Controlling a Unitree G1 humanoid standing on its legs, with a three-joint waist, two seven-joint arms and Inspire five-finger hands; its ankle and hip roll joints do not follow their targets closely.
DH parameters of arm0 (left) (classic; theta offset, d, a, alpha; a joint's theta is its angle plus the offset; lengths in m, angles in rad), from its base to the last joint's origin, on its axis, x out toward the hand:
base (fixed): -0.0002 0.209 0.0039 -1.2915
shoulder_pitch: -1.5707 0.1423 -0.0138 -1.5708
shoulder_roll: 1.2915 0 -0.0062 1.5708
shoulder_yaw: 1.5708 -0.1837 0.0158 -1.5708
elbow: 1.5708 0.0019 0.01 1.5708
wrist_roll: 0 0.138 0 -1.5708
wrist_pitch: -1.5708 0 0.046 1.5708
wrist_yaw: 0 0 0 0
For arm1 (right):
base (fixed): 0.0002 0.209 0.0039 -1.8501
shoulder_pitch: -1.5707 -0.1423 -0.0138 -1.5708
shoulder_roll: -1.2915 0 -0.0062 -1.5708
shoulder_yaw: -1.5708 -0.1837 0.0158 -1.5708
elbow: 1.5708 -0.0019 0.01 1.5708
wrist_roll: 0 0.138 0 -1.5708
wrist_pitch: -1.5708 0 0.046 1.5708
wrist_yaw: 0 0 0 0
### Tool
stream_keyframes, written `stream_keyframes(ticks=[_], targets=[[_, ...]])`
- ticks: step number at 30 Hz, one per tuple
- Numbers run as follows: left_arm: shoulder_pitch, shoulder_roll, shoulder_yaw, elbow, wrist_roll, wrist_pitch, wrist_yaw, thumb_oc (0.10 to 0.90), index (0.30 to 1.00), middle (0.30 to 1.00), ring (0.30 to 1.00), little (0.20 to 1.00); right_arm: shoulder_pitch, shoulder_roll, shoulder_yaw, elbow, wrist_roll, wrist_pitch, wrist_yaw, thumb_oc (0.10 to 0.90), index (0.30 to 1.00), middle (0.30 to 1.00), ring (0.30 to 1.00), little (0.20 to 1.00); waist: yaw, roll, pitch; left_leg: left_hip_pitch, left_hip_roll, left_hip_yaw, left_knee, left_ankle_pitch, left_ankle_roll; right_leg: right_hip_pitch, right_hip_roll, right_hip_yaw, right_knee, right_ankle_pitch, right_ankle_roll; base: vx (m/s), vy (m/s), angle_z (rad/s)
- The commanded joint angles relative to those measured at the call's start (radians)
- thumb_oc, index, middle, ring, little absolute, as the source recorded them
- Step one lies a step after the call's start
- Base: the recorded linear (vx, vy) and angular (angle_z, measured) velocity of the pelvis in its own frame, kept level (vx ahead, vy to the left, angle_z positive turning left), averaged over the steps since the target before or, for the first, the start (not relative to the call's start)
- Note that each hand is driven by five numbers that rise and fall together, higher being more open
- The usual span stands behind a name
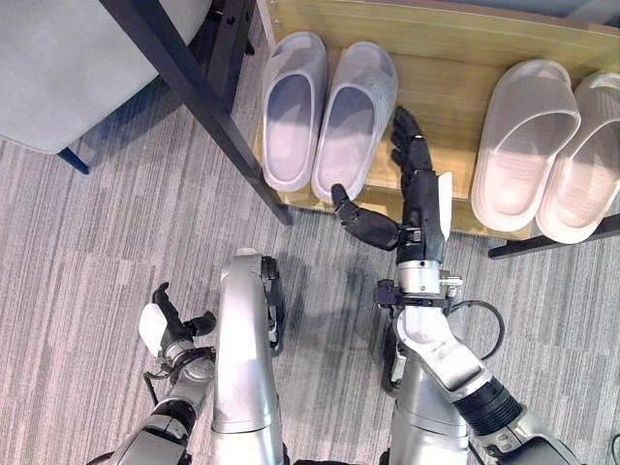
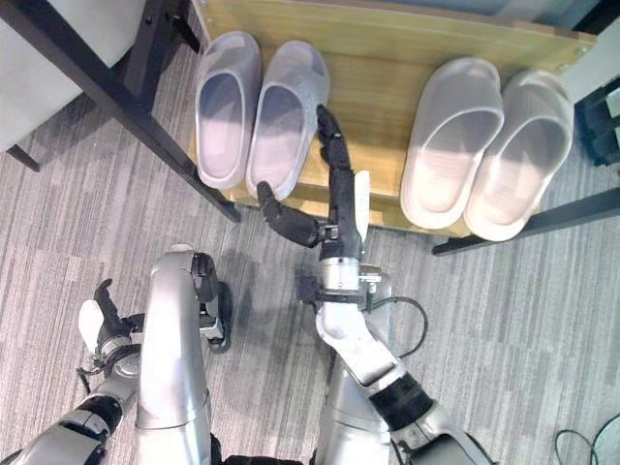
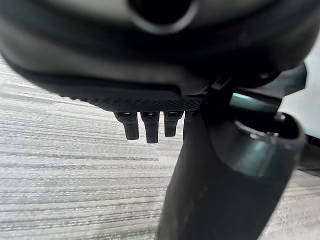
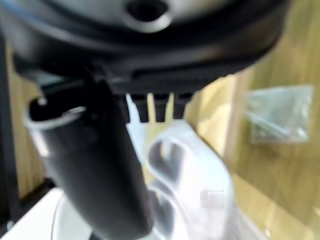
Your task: Arrange the slippers neatly on the shoe rack.
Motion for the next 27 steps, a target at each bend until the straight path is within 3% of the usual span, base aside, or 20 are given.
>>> stream_keyframes(ticks=[1,13,27], targets=[[0.026,0.036,-0.015,0.009,0.040,-0.027,0.046,0.800,0.900,0.900,0.900,0.900,-0.088,-0.003,-0.001,-0.182,-0.072,-0.096,-0.034,0.800,0.900,0.900,0.900,0.900,0.038,0.015,-0.035,0.092,-0.013,-0.041,0.113,-0.208,0.060,-0.035,-0.009,0.038,-0.055,0.134,-0.107,0.01,0.004,0.06],[0.035,0.045,-0.035,0.010,0.060,-0.031,0.033,0.800,0.900,0.900,0.900,0.900,-0.179,-0.009,-0.033,-0.038,-0.073,-0.090,-0.076,0.800,0.900,0.900,0.900,0.900,0.054,0.015,-0.035,0.092,-0.020,-0.039,0.119,-0.206,0.054,-0.035,-0.020,0.036,-0.039,0.129,-0.108,0.00,0.001,0.01],[0.056,0.036,-0.045,0.030,0.049,-0.032,0.005,0.800,0.900,0.900,0.900,0.900,-0.261,0.006,-0.046,0.103,0.023,-0.107,-0.071,0.800,0.900,0.900,0.900,0.900,0.079,0.028,-0.035,0.092,-0.029,-0.037,0.124,-0.209,0.054,-0.035,-0.024,0.039,-0.027,0.128,-0.105,0.00,0.003,0.01]])
